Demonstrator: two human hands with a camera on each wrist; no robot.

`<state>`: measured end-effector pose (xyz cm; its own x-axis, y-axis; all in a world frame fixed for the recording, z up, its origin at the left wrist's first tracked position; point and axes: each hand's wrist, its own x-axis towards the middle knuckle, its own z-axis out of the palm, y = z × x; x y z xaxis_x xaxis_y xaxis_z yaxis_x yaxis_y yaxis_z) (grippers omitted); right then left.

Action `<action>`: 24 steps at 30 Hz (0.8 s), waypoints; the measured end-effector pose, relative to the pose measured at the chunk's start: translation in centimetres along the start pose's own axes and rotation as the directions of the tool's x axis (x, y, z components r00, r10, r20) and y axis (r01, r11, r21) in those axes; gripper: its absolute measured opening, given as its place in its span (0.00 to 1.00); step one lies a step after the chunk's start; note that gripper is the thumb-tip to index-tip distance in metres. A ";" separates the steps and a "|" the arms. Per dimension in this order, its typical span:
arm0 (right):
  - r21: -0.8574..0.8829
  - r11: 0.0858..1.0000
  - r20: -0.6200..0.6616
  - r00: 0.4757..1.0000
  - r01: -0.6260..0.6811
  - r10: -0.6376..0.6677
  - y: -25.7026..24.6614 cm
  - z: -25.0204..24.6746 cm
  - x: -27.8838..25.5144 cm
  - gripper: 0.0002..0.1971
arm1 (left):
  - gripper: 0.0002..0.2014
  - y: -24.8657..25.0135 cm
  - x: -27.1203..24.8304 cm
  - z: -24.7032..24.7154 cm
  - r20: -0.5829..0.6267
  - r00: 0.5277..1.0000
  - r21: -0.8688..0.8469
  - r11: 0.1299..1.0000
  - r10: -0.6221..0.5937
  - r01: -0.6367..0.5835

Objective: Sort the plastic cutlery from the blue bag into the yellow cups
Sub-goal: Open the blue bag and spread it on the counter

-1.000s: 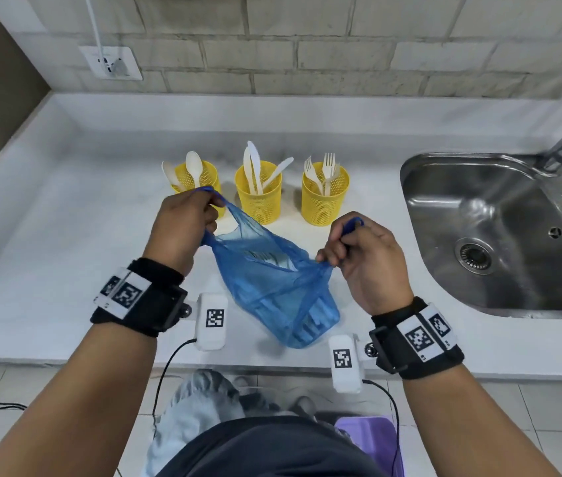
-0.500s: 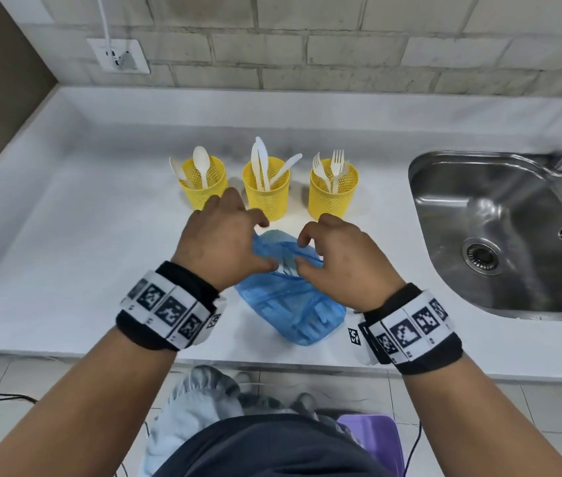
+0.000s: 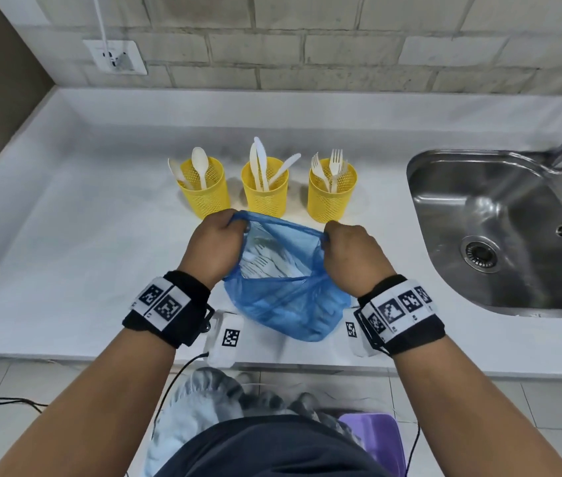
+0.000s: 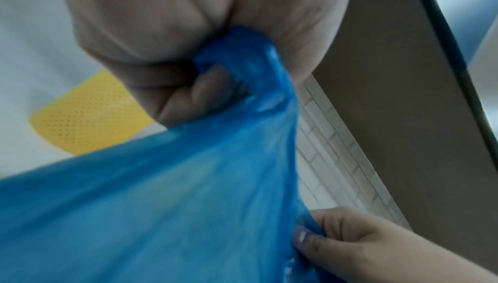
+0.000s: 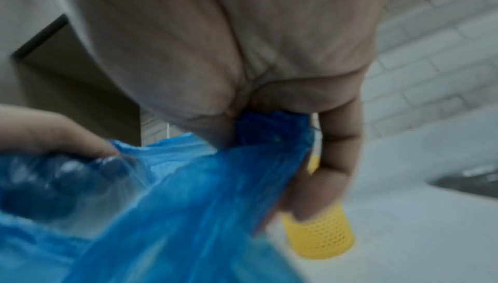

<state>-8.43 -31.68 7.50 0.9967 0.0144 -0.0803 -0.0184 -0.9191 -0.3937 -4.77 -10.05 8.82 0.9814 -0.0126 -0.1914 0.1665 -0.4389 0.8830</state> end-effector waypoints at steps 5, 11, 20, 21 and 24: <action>0.377 0.926 -0.149 0.986 -0.015 0.077 -0.6 -0.8 0.8 0.09 | 0.15 0.3 0.2 -0.2 0.006 0.995 -0.297 0.950 -0.104 0.101; 0.450 0.893 -0.241 0.963 -0.002 0.124 -1.4 -0.9 0.9 0.15 | 0.17 -0.2 0.4 -0.8 0.050 0.988 -0.543 0.827 -0.144 0.148; 0.253 0.966 -0.250 0.968 0.052 0.014 1.2 0.0 0.2 0.11 | 0.16 -1.9 -0.6 -1.6 0.019 0.997 -0.464 0.883 -0.068 0.069; 0.316 0.948 -0.233 0.972 0.040 0.036 1.5 0.1 0.3 0.11 | 0.16 -2.4 -0.6 -1.6 0.019 0.997 -0.474 0.877 -0.081 0.080; 0.644 0.763 -0.112 0.978 -0.065 0.178 2.0 0.3 0.3 0.11 | 0.14 -3.0 -0.4 -1.9 0.042 0.983 -0.551 0.817 -0.177 0.171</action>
<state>-8.20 -33.37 6.37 0.9801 -0.1934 -0.0456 -0.1297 -0.4483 -0.8844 -5.52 -7.02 7.11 0.9315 0.0274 -0.3626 0.3561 0.1340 0.9248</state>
